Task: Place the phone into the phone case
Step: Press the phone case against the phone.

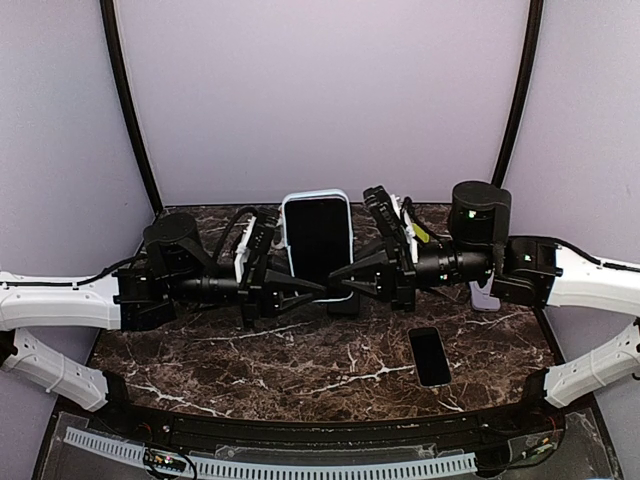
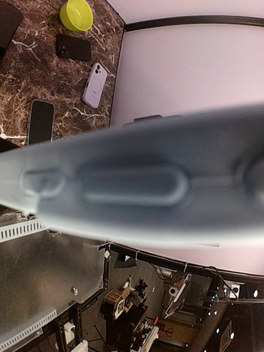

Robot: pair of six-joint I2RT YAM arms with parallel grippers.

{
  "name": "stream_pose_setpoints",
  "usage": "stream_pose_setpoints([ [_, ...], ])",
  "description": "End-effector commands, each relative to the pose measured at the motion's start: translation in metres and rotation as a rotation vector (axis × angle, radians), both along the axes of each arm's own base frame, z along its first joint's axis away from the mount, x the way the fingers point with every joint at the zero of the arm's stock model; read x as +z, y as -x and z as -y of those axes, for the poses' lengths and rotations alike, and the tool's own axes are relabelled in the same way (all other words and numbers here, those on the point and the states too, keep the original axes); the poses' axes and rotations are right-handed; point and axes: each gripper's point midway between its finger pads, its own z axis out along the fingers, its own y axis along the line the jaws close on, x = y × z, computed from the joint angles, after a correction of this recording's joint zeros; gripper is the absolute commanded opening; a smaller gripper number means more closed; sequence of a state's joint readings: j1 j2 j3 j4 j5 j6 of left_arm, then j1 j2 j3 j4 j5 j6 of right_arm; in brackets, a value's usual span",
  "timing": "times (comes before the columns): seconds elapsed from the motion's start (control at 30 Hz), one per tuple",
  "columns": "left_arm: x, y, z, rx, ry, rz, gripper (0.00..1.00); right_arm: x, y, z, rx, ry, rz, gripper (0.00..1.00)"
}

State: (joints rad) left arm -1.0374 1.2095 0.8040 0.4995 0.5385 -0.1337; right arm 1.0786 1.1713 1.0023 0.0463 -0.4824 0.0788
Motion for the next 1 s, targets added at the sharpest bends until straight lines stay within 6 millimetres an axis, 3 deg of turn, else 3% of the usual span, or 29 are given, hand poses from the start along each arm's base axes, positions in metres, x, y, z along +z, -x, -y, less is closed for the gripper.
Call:
stream_pose_setpoints([
  [0.0, 0.026, 0.001, -0.004, 0.022, 0.065, 0.068, 0.00, 0.039, 0.004, 0.003, 0.015, -0.088, 0.062, 0.32],
  [0.07, 0.031, 0.001, -0.007, 0.038, 0.080, 0.076, 0.00, 0.027, 0.001, 0.005, 0.000, -0.044, 0.052, 0.51],
  [0.1, 0.032, 0.000, -0.009, 0.044, 0.089, 0.083, 0.00, 0.022, 0.000, 0.005, -0.001, -0.027, 0.049, 0.54],
  [0.37, 0.046, 0.000, -0.018, 0.078, 0.133, 0.122, 0.00, -0.005, 0.001, 0.011, -0.001, 0.058, 0.003, 0.55],
  [0.5, 0.045, 0.001, -0.016, 0.067, 0.124, 0.116, 0.00, -0.001, 0.002, 0.011, 0.003, 0.036, 0.006, 0.41],
  [0.63, 0.043, 0.001, -0.016, 0.063, 0.120, 0.111, 0.00, 0.004, 0.004, 0.009, 0.023, 0.020, 0.011, 0.39],
  [0.7, 0.043, 0.002, -0.016, 0.059, 0.119, 0.112, 0.00, 0.004, 0.004, 0.007, 0.027, 0.023, 0.011, 0.27],
  [0.8, 0.045, 0.002, -0.017, 0.058, 0.124, 0.116, 0.00, 0.000, 0.001, 0.005, 0.019, 0.041, 0.005, 0.00],
  [0.97, 0.045, 0.003, -0.018, 0.059, 0.123, 0.119, 0.00, 0.000, -0.001, 0.007, 0.013, 0.039, 0.006, 0.00],
])
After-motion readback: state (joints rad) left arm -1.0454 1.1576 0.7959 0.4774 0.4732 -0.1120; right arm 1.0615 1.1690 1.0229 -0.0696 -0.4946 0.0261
